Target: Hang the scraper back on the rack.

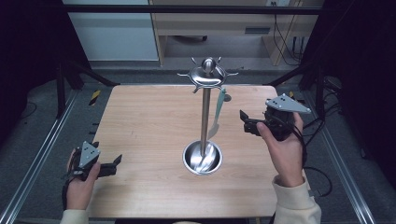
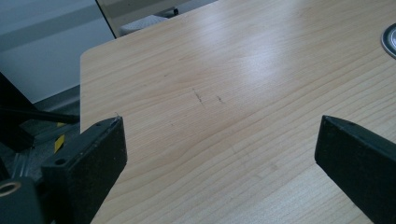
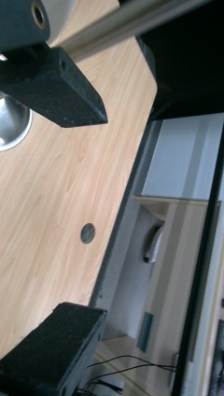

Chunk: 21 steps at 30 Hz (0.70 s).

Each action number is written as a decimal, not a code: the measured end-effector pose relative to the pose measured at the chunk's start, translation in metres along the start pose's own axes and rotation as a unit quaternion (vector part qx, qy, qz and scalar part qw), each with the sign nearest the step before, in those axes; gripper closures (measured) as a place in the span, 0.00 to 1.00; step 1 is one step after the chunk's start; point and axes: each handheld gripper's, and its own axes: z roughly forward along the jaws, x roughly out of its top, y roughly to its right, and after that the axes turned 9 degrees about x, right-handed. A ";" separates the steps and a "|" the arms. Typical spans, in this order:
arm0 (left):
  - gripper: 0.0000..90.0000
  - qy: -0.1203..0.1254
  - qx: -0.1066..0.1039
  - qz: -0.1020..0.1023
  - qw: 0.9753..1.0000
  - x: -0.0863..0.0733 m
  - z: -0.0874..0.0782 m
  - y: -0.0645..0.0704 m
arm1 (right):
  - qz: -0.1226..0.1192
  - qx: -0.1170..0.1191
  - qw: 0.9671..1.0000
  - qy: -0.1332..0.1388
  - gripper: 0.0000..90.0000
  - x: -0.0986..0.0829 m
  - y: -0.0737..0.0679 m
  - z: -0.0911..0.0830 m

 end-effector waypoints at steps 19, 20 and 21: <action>0.02 -0.004 0.004 0.002 1.000 -0.001 0.001 -0.001 | 0.006 -0.002 0.999 -0.051 0.12 -0.039 0.000 0.031; 0.02 -0.004 0.003 0.002 1.000 -0.001 0.001 -0.001 | 0.005 -0.002 0.998 -0.057 0.12 -0.044 0.001 0.033; 0.02 -0.004 0.003 0.002 1.000 -0.001 0.001 -0.001 | 0.007 -0.002 0.998 -0.060 0.12 -0.046 0.001 0.034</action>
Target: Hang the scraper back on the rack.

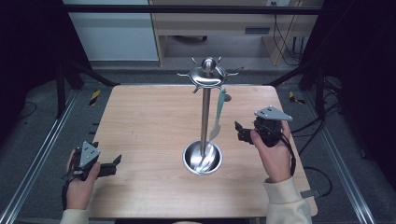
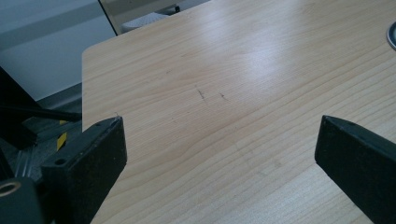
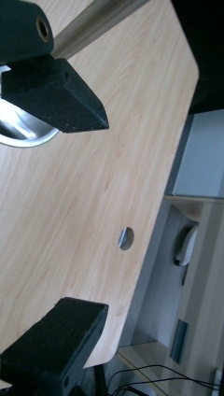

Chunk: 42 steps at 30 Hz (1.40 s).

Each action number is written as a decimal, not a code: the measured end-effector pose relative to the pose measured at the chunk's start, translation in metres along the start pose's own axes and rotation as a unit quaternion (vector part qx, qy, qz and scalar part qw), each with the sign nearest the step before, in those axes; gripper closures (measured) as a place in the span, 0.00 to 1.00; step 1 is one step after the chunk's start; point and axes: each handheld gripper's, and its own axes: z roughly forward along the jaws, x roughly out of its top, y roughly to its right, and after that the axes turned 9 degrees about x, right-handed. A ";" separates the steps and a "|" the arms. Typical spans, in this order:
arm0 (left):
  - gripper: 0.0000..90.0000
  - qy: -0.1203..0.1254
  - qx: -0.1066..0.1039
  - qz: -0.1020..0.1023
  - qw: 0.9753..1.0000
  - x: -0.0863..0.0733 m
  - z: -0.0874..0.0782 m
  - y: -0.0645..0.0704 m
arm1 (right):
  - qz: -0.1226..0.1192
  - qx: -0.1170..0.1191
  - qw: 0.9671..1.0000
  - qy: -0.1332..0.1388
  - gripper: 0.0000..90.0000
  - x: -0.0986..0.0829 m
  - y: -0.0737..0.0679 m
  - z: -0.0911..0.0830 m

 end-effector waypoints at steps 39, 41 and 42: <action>0.02 -0.002 -0.005 0.009 1.000 0.001 0.002 0.003 | 0.019 -0.011 0.996 -0.083 0.12 -0.089 0.031 0.045; 0.02 -0.002 -0.005 0.008 1.000 0.001 0.002 0.003 | 0.019 -0.012 0.996 -0.091 0.12 -0.094 0.033 0.048; 0.02 -0.002 -0.006 0.008 1.000 0.001 0.002 0.003 | 0.024 -0.012 0.995 -0.095 0.12 -0.095 0.033 0.049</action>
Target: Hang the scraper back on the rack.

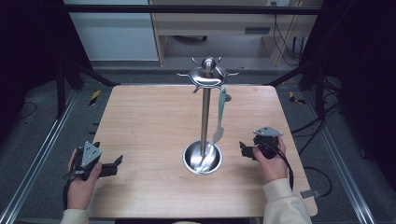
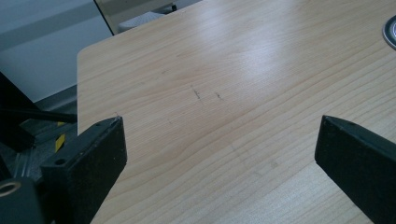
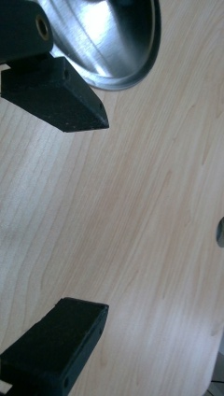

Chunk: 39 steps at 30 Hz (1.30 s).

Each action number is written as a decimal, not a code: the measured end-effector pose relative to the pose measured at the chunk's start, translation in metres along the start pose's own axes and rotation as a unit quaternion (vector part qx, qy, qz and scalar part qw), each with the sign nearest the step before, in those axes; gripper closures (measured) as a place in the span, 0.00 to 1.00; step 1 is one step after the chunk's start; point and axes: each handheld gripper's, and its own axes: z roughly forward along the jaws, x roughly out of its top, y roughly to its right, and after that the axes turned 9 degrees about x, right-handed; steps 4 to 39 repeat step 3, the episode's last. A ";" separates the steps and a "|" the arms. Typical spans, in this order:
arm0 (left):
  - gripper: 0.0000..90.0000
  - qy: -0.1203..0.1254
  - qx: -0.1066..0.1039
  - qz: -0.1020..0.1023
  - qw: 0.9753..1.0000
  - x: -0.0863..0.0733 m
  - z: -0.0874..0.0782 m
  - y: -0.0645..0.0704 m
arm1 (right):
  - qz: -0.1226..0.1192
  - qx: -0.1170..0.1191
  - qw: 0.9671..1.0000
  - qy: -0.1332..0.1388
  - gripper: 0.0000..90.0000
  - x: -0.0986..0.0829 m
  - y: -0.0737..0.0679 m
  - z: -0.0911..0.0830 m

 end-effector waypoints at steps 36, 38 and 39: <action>0.02 0.000 0.000 0.001 1.000 0.000 0.001 0.000 | 0.001 -0.001 1.000 -0.002 0.12 -0.001 0.002 0.002; 0.02 0.000 0.000 0.001 1.000 0.000 0.001 0.000 | 0.001 -0.001 1.000 -0.002 0.12 -0.001 0.002 0.002; 0.02 0.000 0.000 0.001 1.000 0.000 0.001 0.000 | 0.001 -0.001 1.000 -0.002 0.12 -0.001 0.002 0.002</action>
